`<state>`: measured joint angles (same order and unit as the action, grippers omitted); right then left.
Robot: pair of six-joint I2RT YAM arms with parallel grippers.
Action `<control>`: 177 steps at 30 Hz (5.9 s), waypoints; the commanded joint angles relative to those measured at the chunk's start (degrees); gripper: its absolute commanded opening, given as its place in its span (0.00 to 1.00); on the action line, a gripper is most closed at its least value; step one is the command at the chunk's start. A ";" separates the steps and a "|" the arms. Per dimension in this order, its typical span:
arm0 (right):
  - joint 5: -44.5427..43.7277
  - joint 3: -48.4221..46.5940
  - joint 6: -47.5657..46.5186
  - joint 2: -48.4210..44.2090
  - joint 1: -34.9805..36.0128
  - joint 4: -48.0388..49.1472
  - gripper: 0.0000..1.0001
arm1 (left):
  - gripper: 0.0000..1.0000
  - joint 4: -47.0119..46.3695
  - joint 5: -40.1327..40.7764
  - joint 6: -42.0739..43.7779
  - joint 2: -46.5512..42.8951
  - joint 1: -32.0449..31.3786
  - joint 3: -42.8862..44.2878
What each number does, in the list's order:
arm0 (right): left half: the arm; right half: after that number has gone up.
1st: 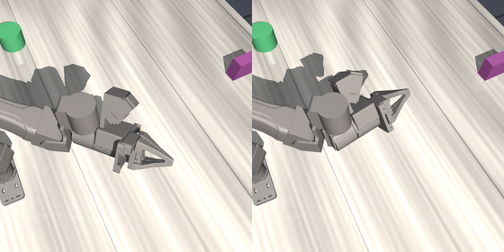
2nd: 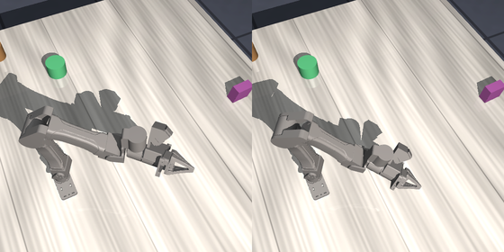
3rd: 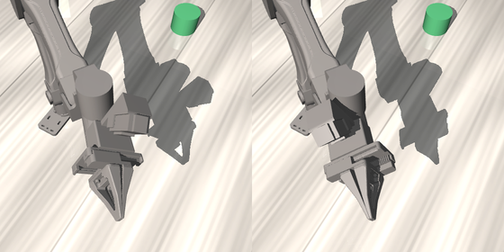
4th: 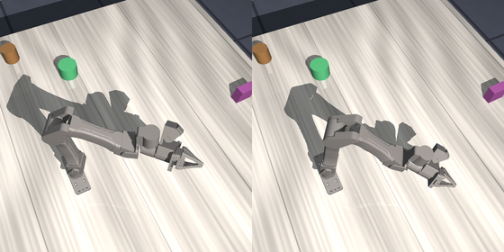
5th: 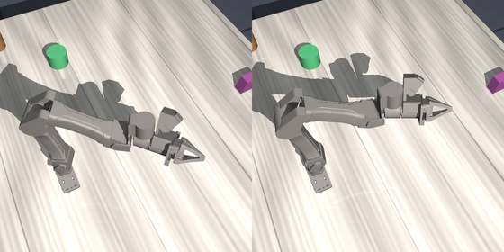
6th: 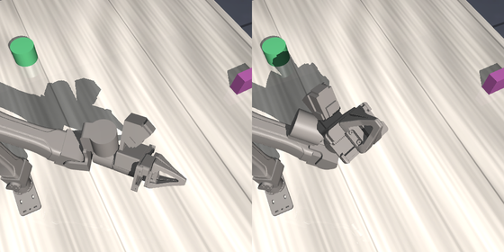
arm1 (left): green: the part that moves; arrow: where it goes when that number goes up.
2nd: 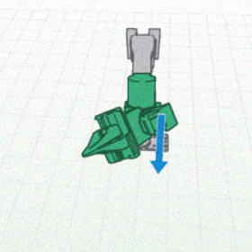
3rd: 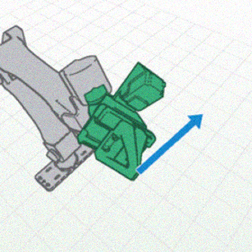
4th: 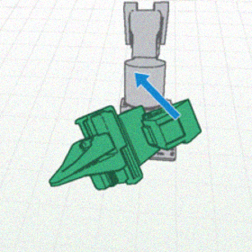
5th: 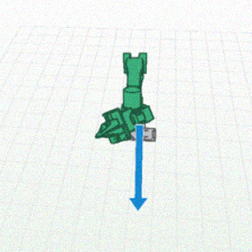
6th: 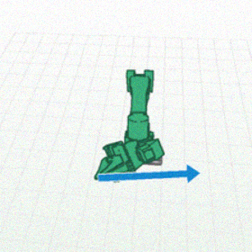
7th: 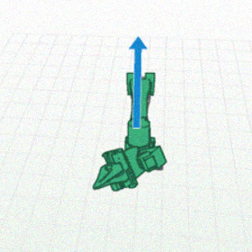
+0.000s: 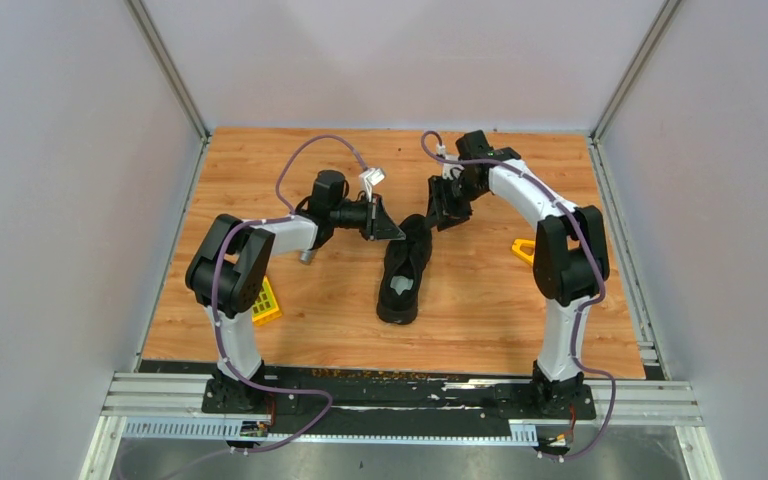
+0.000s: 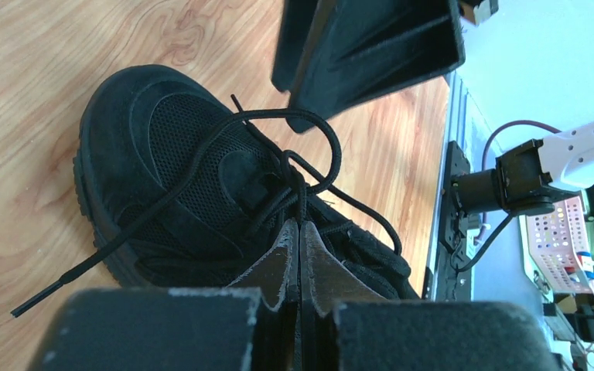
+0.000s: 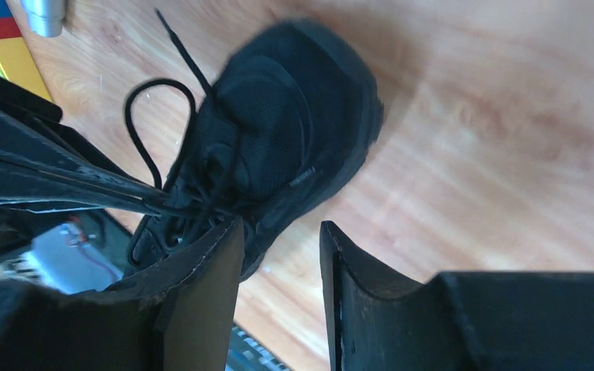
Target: Tie the shoes
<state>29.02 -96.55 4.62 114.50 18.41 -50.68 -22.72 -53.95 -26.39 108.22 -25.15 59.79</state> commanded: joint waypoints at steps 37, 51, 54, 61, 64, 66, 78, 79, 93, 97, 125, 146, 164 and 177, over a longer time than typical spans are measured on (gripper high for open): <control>12.01 1.48 22.01 7.19 -4.82 6.84 0.00 | 0.00 2.26 0.25 1.61 0.59 -0.25 3.37; 8.10 4.00 18.24 2.75 -8.11 4.98 0.00 | 0.55 16.22 1.51 11.86 -6.05 2.39 5.51; 8.42 3.26 17.84 3.00 -8.15 4.97 0.00 | 0.60 18.29 1.54 14.27 -7.91 3.93 5.12; 9.99 1.70 16.84 4.00 -8.15 4.97 0.00 | 0.62 31.84 3.12 40.06 -4.91 7.97 10.34; 11.19 1.96 15.62 3.66 -8.21 4.77 0.04 | 0.63 37.49 0.22 48.07 -3.30 8.90 12.94; 12.06 2.65 14.83 3.32 -8.27 4.44 0.18 | 0.63 40.27 0.13 51.84 -2.16 8.92 14.91; 21.35 -1.43 -28.15 -4.11 -11.98 -7.92 0.36 | 0.54 67.33 4.02 76.63 8.35 7.73 32.04; 20.90 -0.34 -31.68 -4.98 -11.92 -7.74 0.36 | 0.53 68.04 4.47 78.00 8.90 7.43 32.36; 19.15 17.98 -64.94 -15.55 -7.38 3.18 0.41 | 0.52 78.38 8.79 84.09 16.19 3.57 42.72; 16.78 20.17 -75.35 -14.33 -3.94 6.76 0.41 | 0.50 79.66 9.12 84.30 17.19 3.37 44.06; 9.33 24.01 -76.61 -7.01 2.23 23.81 0.35 | 0.47 82.09 6.41 83.07 20.42 0.52 48.34; 9.53 25.65 -75.82 -7.81 2.75 24.71 0.00 | 0.48 85.12 9.02 84.89 20.24 1.53 48.85; 8.87 25.47 -74.94 -8.07 2.78 24.67 0.00 | 0.22 84.08 8.57 81.07 23.33 0.49 52.70; 5.98 24.80 -72.50 -8.96 2.55 24.59 0.00 | 0.00 87.48 12.20 83.56 22.72 1.15 52.21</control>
<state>36.36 -71.18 -69.82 106.89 20.71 -27.11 62.59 -43.44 55.90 131.50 -24.36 110.74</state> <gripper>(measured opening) 0.017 0.009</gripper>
